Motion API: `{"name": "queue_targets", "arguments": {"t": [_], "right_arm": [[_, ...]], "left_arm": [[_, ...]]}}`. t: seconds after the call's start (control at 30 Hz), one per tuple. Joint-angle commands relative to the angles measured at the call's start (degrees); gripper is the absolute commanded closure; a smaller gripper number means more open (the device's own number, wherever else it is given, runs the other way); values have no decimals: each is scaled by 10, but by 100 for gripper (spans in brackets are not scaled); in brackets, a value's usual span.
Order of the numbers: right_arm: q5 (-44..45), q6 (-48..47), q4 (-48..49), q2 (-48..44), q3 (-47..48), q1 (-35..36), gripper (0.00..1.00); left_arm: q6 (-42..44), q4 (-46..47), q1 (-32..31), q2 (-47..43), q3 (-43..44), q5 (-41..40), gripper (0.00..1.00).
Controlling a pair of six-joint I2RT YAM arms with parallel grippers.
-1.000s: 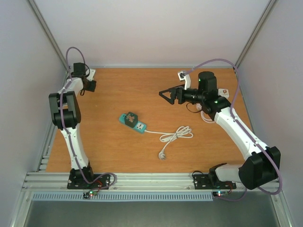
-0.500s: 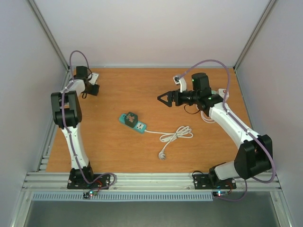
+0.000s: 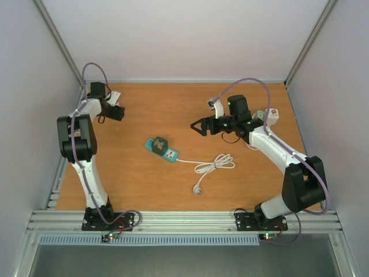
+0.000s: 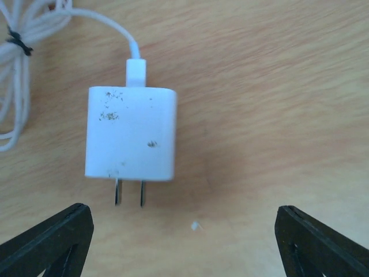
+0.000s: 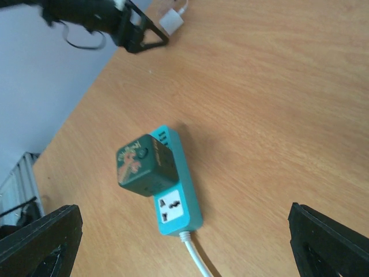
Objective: Pull the plug off the socket
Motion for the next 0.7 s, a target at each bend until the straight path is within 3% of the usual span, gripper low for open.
{"name": "queue_targets", "arguments": {"t": [0.0, 0.17, 0.37, 0.67], "right_arm": [[45, -32, 43, 18, -26, 26, 1], [84, -47, 68, 28, -52, 65, 1], [144, -73, 95, 42, -79, 119, 1], [164, -89, 127, 53, -110, 154, 2]], "left_arm": [[-9, -10, -5, -96, -34, 48, 11], [-16, -12, -27, -186, -101, 67, 1], [-26, -22, -75, -280, -158, 85, 0], [-58, -43, -150, -396, -238, 100, 0]]}}
